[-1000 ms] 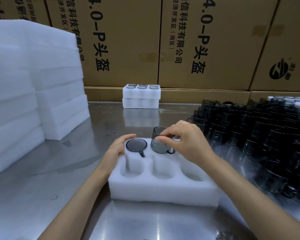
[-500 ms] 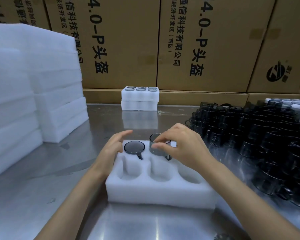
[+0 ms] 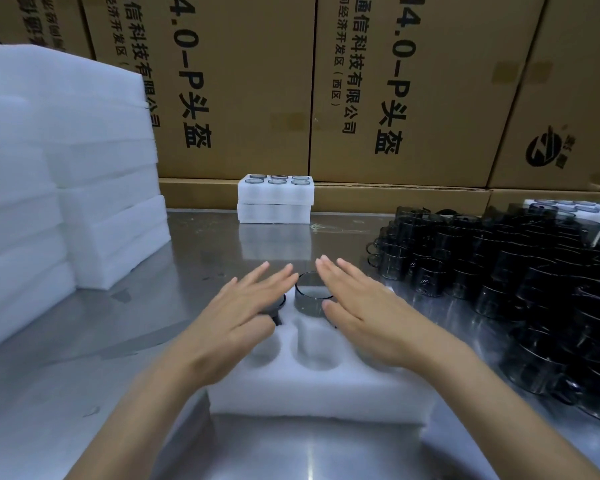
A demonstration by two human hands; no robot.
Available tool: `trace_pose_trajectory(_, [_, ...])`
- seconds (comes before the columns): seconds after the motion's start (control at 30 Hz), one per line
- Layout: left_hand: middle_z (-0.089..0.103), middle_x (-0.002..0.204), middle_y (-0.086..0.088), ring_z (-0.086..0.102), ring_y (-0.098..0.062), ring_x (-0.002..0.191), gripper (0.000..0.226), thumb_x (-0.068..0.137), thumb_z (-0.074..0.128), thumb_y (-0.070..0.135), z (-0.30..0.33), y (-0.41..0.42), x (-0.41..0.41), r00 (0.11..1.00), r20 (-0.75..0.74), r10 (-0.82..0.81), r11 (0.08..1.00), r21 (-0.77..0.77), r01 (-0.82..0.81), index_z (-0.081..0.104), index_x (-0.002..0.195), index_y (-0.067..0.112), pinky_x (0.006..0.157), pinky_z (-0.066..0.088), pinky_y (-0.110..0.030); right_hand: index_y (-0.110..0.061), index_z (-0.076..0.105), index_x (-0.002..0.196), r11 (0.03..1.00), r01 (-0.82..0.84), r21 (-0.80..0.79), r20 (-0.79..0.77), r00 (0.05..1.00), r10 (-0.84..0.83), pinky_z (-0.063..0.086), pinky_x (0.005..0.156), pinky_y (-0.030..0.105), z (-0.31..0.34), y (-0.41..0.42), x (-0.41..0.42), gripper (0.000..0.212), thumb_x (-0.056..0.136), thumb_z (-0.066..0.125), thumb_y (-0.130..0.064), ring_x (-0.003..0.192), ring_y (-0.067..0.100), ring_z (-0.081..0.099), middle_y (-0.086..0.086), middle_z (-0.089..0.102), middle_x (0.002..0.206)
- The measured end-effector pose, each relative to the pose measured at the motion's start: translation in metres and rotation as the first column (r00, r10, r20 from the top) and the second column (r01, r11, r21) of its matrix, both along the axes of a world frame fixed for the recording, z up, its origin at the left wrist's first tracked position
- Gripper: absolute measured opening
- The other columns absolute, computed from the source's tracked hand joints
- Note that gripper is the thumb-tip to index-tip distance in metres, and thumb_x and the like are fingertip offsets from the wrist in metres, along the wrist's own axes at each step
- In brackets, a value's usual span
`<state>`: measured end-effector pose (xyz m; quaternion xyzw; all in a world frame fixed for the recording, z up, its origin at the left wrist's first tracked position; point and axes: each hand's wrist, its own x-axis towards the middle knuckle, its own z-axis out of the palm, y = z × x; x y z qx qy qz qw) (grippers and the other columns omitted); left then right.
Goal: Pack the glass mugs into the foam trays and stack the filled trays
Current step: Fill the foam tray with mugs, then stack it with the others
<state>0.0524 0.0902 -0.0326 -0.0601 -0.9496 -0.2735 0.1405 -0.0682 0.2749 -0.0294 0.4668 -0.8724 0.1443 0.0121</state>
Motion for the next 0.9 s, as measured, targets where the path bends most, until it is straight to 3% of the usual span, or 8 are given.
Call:
trace_pose_trajectory(0.07, [0.004, 0.142, 0.043, -0.012, 0.021, 0.133, 0.067, 0.065, 0.013, 0.055, 0.001, 0.003, 0.001, 0.999, 0.037, -0.014, 0.997, -0.08, 0.017, 0.013, 0.133, 0.054, 0.102, -0.015, -0.004, -0.029, -0.001, 0.152, 0.999, 0.013, 0.039, 0.0, 1.0, -0.013, 0.002, 0.119, 0.033, -0.001, 0.001, 0.001, 0.058, 0.1, 0.022, -0.038, 0.142, -0.004, -0.011, -0.02, -0.008, 0.157])
trace_pose_trajectory(0.17, [0.002, 0.141, 0.042, -0.015, 0.019, 0.132, 0.07, 0.067, 0.009, 0.054, 0.002, 0.005, -0.002, 0.991, 0.134, 0.012, 0.983, -0.181, 0.012, 0.012, 0.136, 0.05, 0.108, -0.014, -0.013, -0.027, 0.003, 0.152, 0.993, 0.029, 0.117, 0.045, 0.998, -0.035, 0.001, 0.118, 0.033, -0.002, -0.002, 0.003, 0.056, 0.1, 0.021, -0.035, 0.143, 0.0, -0.008, -0.017, -0.004, 0.158])
trace_pose_trajectory(0.33, [0.007, 0.142, 0.038, -0.012, 0.018, 0.132, 0.078, 0.067, 0.007, 0.057, 0.0, 0.006, 0.002, 0.985, 0.167, 0.033, 0.984, -0.176, -0.003, 0.021, 0.141, 0.043, 0.114, -0.007, -0.023, -0.027, 0.005, 0.152, 0.988, 0.04, 0.148, 0.073, 0.996, -0.052, -0.001, 0.118, 0.036, -0.004, -0.006, 0.004, 0.055, 0.1, 0.02, -0.037, 0.144, 0.001, -0.006, -0.017, -0.003, 0.158])
trace_pose_trajectory(0.43, [0.001, 0.147, 0.031, -0.008, 0.007, 0.141, 0.051, 0.097, 0.026, 0.026, -0.007, -0.001, -0.015, 0.977, 0.201, 0.075, 0.984, -0.174, -0.04, 0.017, 0.146, 0.036, 0.117, -0.003, -0.026, -0.027, 0.019, 0.151, 0.998, 0.04, 0.051, 0.147, 0.988, -0.047, 0.005, 0.119, 0.038, -0.003, -0.005, -0.002, 0.051, 0.101, 0.021, -0.04, 0.144, 0.002, 0.001, -0.017, 0.01, 0.157])
trace_pose_trajectory(0.5, [-0.006, 0.148, 0.021, -0.002, -0.004, 0.144, 0.06, 0.096, 0.032, 0.003, -0.011, -0.006, -0.022, 0.98, 0.181, 0.086, 0.991, -0.119, -0.065, 0.007, 0.145, 0.029, 0.117, 0.002, -0.026, -0.027, 0.039, 0.144, 0.98, 0.104, -0.168, 0.193, 0.979, -0.071, 0.016, 0.116, 0.035, 0.0, 0.0, -0.014, 0.046, 0.101, 0.026, -0.04, 0.142, 0.006, 0.018, -0.015, 0.032, 0.151])
trace_pose_trajectory(0.63, [0.018, 0.136, 0.03, 0.018, 0.002, 0.135, 0.052, 0.071, 0.03, 0.021, -0.003, -0.009, -0.022, 0.998, 0.011, 0.054, 0.967, 0.25, -0.055, 0.037, 0.117, 0.044, 0.108, 0.011, -0.012, -0.022, 0.05, 0.136, 0.753, 0.371, -0.544, 0.116, 0.922, -0.37, 0.036, 0.101, 0.033, -0.003, 0.027, -0.056, 0.039, 0.1, 0.036, -0.03, 0.129, 0.015, 0.043, -0.006, 0.049, 0.14])
trace_pose_trajectory(0.73, [0.037, 0.132, 0.031, 0.028, 0.004, 0.133, 0.048, 0.07, 0.032, 0.024, -0.008, -0.012, -0.018, 0.998, -0.036, 0.057, 0.932, 0.359, -0.04, 0.055, 0.108, 0.041, 0.103, 0.018, -0.011, -0.022, 0.035, 0.145, 0.644, 0.551, -0.531, 0.275, 0.831, -0.484, 0.038, 0.102, 0.037, -0.023, 0.047, -0.081, 0.046, 0.1, 0.037, -0.03, 0.13, 0.017, 0.043, -0.007, 0.034, 0.151])
trace_pose_trajectory(0.9, [0.049, 0.133, 0.03, 0.034, 0.011, 0.13, 0.046, 0.079, 0.035, 0.029, -0.016, -0.01, -0.009, 0.997, -0.073, 0.04, 0.894, 0.449, -0.003, 0.068, 0.11, 0.04, 0.098, 0.024, -0.005, -0.019, 0.031, 0.146, 0.672, 0.619, -0.407, 0.199, 0.778, -0.596, 0.041, 0.094, 0.039, -0.047, 0.055, -0.094, 0.05, 0.098, 0.044, -0.028, 0.13, 0.023, 0.037, -0.001, 0.034, 0.15])
